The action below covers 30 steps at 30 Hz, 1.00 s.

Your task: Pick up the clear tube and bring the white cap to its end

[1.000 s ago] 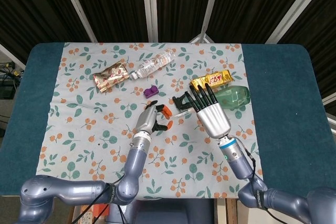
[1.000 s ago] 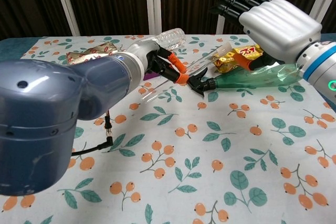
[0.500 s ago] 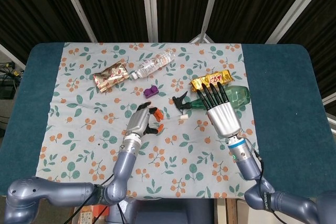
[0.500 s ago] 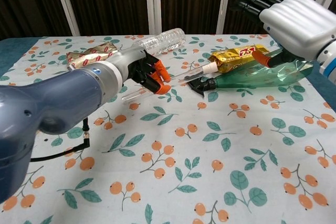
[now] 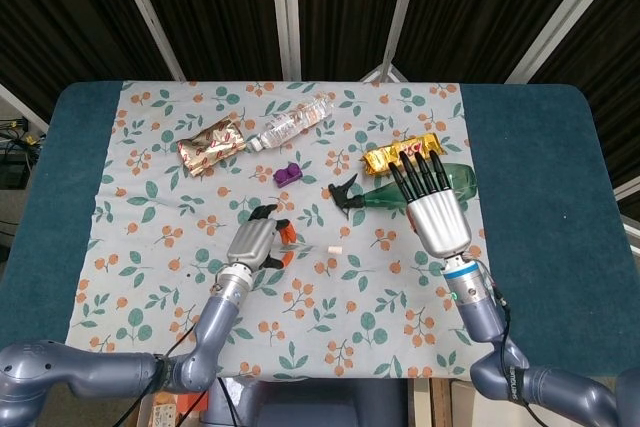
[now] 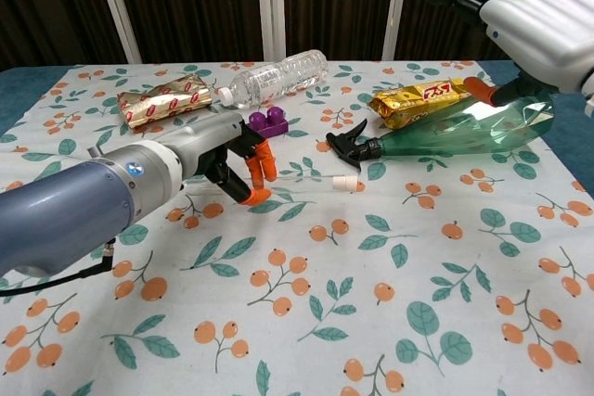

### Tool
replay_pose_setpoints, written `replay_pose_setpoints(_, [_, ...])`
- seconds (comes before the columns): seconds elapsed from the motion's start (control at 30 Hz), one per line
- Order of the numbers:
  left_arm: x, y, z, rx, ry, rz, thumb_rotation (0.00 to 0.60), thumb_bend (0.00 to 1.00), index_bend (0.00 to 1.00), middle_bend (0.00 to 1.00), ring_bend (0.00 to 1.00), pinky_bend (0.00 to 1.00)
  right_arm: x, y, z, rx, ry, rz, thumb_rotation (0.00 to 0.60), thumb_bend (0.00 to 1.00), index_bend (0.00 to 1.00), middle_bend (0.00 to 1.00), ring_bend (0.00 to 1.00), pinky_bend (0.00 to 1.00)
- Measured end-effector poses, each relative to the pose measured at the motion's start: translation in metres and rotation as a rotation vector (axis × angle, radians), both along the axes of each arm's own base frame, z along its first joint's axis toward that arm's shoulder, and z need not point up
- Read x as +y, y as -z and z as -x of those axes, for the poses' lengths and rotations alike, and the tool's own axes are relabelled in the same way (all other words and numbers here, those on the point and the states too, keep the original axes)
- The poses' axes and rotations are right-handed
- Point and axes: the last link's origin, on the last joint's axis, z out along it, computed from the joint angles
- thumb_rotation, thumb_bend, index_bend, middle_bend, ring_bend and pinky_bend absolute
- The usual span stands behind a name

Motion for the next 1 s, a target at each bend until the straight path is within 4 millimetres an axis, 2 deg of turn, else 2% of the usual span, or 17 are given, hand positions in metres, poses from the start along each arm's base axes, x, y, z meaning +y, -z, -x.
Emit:
replay_pose_setpoints(0.53, [-0.006, 0.001, 0.019, 0.148, -0.010, 0.042, 0.600, 0.43, 0.52, 0.33, 0.07, 0.00, 0.001, -0.006, 0.002, -0.033, 0.029, 0.001, 0.600, 0.46, 0.00, 0.00, 0.00, 0.00])
replay_pose_setpoints(1.0, [0.002, -0.029, 0.030, 0.089, -0.070, -0.027, 0.600, 0.31, 0.45, 0.24, 0.05, 0.00, 0.013, -0.018, 0.007, -0.081, 0.059, 0.002, 0.600, 0.46, 0.00, 0.00, 0.00, 0.00])
